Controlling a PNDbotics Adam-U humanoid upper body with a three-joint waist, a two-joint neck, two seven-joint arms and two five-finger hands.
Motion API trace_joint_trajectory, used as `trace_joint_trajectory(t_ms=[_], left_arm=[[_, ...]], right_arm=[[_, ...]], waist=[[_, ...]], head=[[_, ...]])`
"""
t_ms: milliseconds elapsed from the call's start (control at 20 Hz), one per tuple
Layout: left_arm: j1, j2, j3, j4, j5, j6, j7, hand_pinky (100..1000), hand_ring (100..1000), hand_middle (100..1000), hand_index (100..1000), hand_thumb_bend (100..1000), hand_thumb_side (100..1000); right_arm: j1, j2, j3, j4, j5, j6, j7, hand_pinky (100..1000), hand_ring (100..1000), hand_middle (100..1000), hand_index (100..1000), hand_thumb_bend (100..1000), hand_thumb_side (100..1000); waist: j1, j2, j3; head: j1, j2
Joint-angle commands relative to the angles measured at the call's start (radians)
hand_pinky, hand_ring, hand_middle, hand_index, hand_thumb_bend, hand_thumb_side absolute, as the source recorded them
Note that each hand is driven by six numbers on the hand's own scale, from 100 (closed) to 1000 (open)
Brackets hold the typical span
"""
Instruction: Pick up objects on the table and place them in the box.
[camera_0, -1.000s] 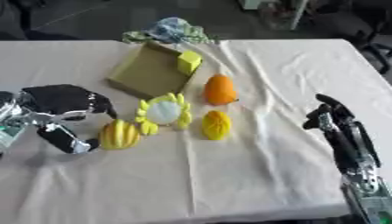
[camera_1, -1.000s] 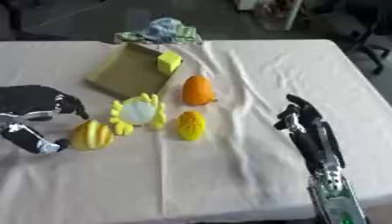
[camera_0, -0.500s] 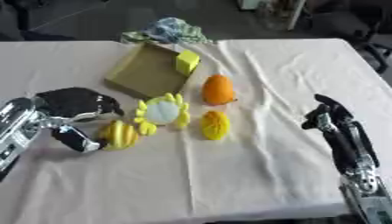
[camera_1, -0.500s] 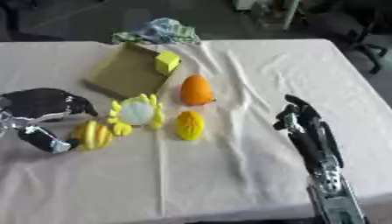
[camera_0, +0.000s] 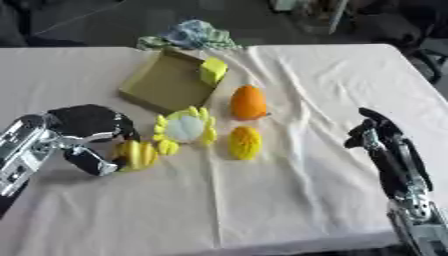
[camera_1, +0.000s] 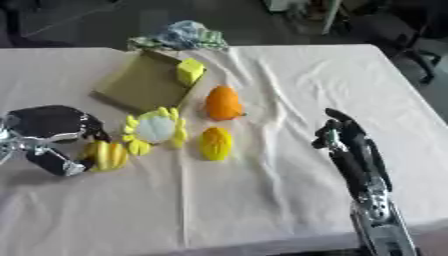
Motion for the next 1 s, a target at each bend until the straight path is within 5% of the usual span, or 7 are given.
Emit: trace_joint_trajectory(t_ms=[50,500,1000], left_arm=[[-0.016,0.030,0.022,-0.042,0.025,0.006,0.020,608,480,482,655,105,205],[-0.073,0.044,0.102,-0.117,0.101,0.063,0.016,609,460,457,637,100,195],[-0.209,-0.147,0.170,0.206,-0.128,0.079,0.160,615,472,470,657,100,195]], right_arm=[[-0.006,-0.012,-0.004,-0.010,0.001,0.000,-0.001,554,500,506,850,100,590],[-0.003,-0.014,0.001,-0.007,0.000,0.000,0.003,555,500,505,850,100,591],[-0.011,-0.001,0.024,-0.003,-0.014,-0.001,0.024,554,499,505,850,100,596]], waist=[[0.012,-0.014,-0.001],[0.011,-0.018,-0.006],[-0.009,-0.008,-0.055]], head=[[-0.005,-0.003],[-0.005,-0.003],[0.027,-0.003]])
